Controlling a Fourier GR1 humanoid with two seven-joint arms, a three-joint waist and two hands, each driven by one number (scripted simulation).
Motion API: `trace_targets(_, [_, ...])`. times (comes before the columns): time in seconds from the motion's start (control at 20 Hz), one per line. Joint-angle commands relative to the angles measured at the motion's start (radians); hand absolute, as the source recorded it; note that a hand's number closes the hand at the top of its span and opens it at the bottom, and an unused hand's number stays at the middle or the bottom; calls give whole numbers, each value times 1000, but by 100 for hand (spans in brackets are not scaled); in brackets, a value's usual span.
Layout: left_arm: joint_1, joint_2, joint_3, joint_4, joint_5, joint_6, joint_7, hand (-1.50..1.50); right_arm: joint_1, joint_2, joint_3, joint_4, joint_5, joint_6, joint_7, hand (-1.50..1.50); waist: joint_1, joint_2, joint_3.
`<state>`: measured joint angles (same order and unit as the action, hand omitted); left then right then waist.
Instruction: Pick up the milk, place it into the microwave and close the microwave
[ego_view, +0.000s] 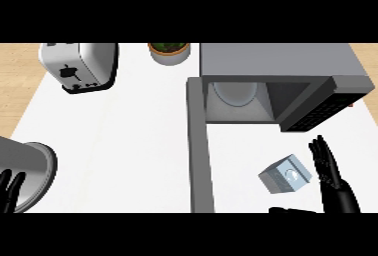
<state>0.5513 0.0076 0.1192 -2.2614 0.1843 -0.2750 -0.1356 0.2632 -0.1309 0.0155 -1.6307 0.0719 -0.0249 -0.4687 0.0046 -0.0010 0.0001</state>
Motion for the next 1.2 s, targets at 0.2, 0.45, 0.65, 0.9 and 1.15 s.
trace_targets(0.2, [6, -7, -11, 4, -7, -3, 6, -150, -128, -16, -54, 241, 13, 35, -68, -150, 2, 0, 0])
trace_targets(0.45, [38, -7, 10, -49, 20, -10, 15, -150, -197, -41, -107, 426, 14, 49, -166, -150, 4, 1, 0])
trace_targets(0.65, [7, -7, 72, 45, 39, -52, -27, -150, -247, -69, -142, 542, 26, 56, -222, -150, 3, 1, 0])
trace_targets(0.9, [-20, 16, 72, 5, 53, -33, 31, -150, -302, -73, -134, 617, 16, 114, -203, -150, 2, 1, 0])
trace_targets(1.15, [-42, 38, 110, 48, 86, -55, 13, -150, -341, -52, -136, 819, 27, 151, -356, -150, 4, 2, 1])
